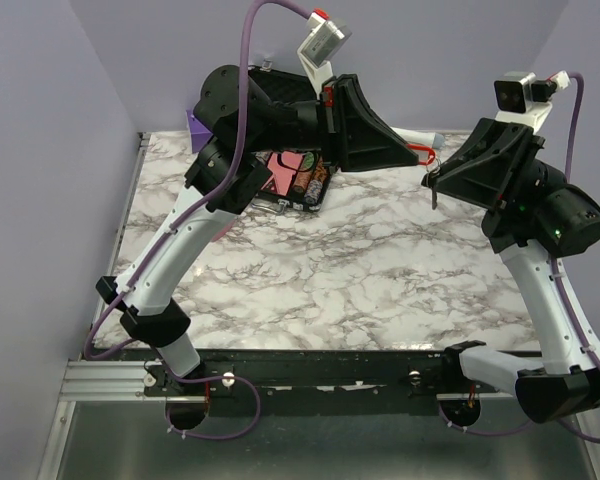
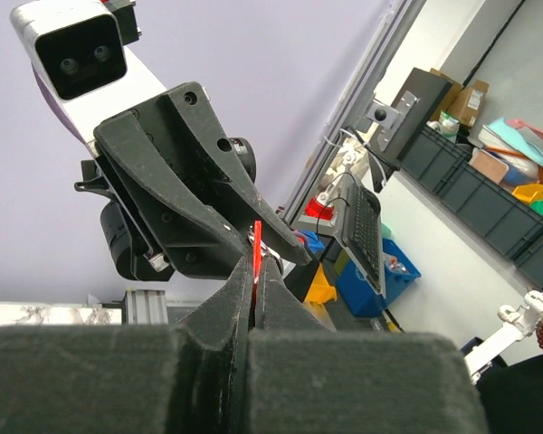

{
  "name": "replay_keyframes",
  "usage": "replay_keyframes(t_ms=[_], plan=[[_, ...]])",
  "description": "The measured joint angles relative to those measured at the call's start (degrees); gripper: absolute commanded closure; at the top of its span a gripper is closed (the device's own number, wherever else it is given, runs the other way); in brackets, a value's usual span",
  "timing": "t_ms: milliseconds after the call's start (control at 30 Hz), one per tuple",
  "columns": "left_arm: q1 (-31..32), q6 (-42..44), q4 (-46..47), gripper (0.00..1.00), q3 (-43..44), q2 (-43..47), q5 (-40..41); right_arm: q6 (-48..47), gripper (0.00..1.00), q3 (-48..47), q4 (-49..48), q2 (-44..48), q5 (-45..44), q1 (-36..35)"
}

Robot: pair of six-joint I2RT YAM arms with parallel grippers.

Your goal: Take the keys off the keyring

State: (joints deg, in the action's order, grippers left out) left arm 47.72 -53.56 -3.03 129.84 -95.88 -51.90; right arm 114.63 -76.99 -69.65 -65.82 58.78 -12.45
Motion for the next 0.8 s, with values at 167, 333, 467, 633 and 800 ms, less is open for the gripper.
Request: replay_keyframes(t_ms=[167, 333, 467, 633, 800], plan=[[0.0, 0.39, 0.0, 1.0, -0.81, 0.17, 0.09, -0.02, 0.74, 0.0, 2.78, 0.37, 0.26, 0.0], [0.0, 0.66, -0.07, 1.0, -1.84, 0.55, 0.28, -0.04, 0.74, 0.0, 4.09, 0.57, 0.28, 0.0], [0.0, 1.05, -0.09, 1.0, -2.16, 1.14, 0.5, -0.13, 0.74, 0.0, 4.7, 0.63, 0.31, 0.0], [0.0, 1.7, -0.11, 1.0, -2.29, 2.21, 0.87, -0.68, 0.76, 0.0, 5.6, 0.72, 0.35, 0.0], [0.0, 2.58, -0.52, 1.0, -2.49, 3.13, 0.96, -2.21, 0.78, 0.0, 8.07, 1.38, 0.39, 0.0]])
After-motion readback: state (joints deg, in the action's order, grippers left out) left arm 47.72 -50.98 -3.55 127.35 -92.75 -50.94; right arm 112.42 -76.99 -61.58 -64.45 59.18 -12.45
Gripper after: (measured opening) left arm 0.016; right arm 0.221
